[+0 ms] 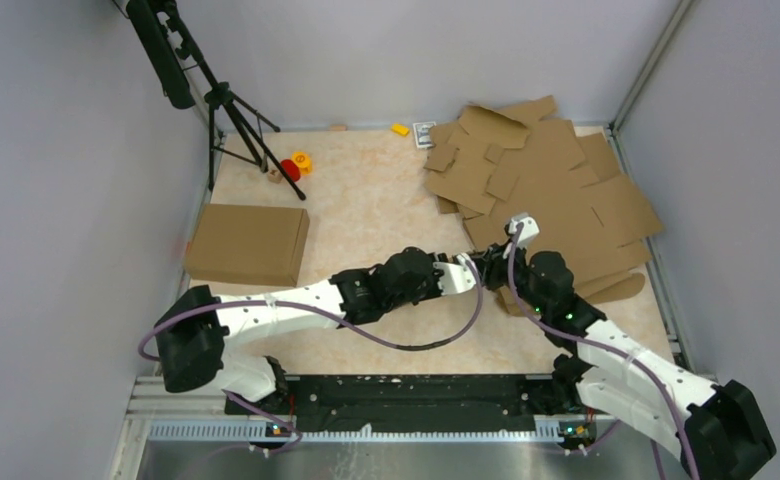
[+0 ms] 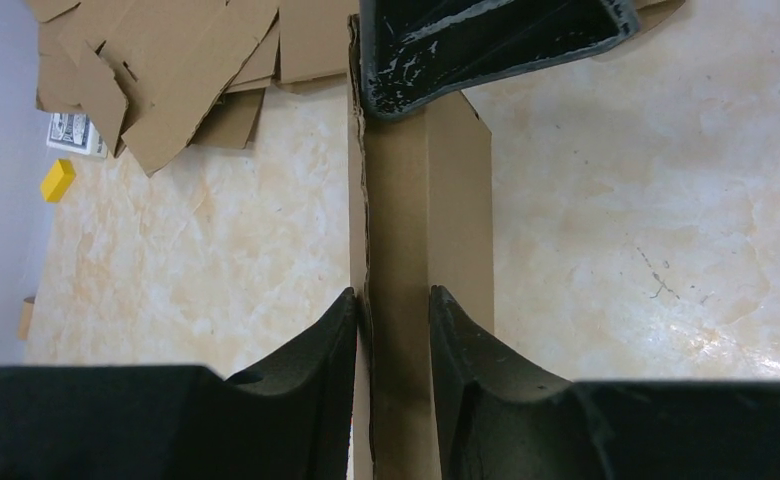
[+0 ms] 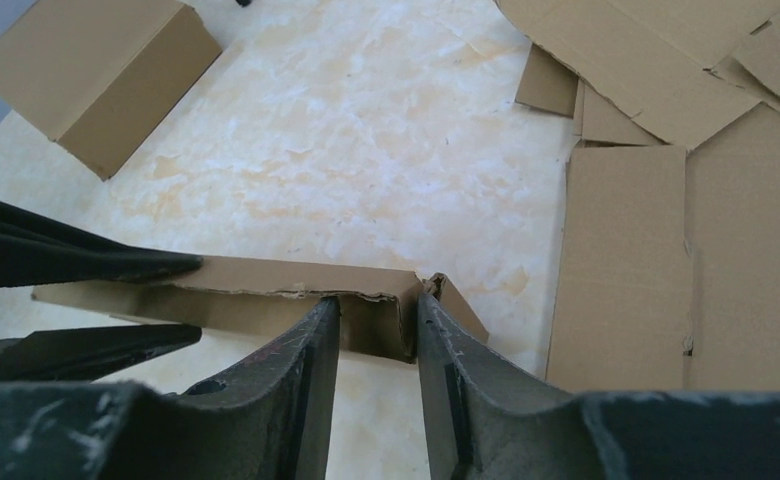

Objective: Fold the paper box
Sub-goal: Close the paper box at the center of the board.

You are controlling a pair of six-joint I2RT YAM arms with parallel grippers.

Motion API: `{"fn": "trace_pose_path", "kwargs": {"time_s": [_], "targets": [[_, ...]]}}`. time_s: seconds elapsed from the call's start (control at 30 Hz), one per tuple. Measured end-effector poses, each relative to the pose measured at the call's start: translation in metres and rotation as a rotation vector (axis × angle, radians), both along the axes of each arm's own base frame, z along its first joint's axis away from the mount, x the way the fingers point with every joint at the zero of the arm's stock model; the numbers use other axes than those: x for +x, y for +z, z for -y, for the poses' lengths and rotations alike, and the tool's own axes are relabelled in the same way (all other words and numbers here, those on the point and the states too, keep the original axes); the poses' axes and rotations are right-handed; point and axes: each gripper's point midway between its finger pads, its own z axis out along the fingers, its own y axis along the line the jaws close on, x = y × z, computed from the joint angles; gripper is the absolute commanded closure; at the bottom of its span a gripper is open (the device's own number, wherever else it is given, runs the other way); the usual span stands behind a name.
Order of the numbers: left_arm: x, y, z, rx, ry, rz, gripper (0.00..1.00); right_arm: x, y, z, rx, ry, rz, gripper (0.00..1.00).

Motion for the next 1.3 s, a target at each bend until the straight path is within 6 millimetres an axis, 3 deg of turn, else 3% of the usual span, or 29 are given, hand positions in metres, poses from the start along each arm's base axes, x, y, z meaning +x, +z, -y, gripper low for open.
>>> {"fn": "trace_pose_path", "kwargs": {"time_s": [0.37,0.53,0.67,0.87,1.1,1.3], "targets": [[0.004,-0.001,0.005,-0.006,0.027,-0.001,0.71,-0.009,0.002,0.001,-0.028,0.021,-0.052,0.54],[0.009,-0.001,0.006,-0.003,0.048,0.002,0.73,-0.01,0.003,0.0,-0.039,0.034,-0.076,0.41],[0.012,-0.001,0.006,-0.006,0.059,0.003,0.73,-0.014,0.005,-0.002,-0.037,0.05,-0.09,0.35],[0.016,-0.001,0.005,-0.011,0.066,0.003,0.73,-0.019,0.009,0.002,-0.007,0.052,-0.157,0.34],[0.022,-0.001,0.004,-0.016,0.079,0.004,0.73,-0.007,0.003,0.018,0.036,-0.042,-0.321,0.41],[0.023,0.0,0.005,-0.017,0.079,0.003,0.73,-0.007,0.006,0.018,0.117,-0.063,-0.389,0.36]]}}
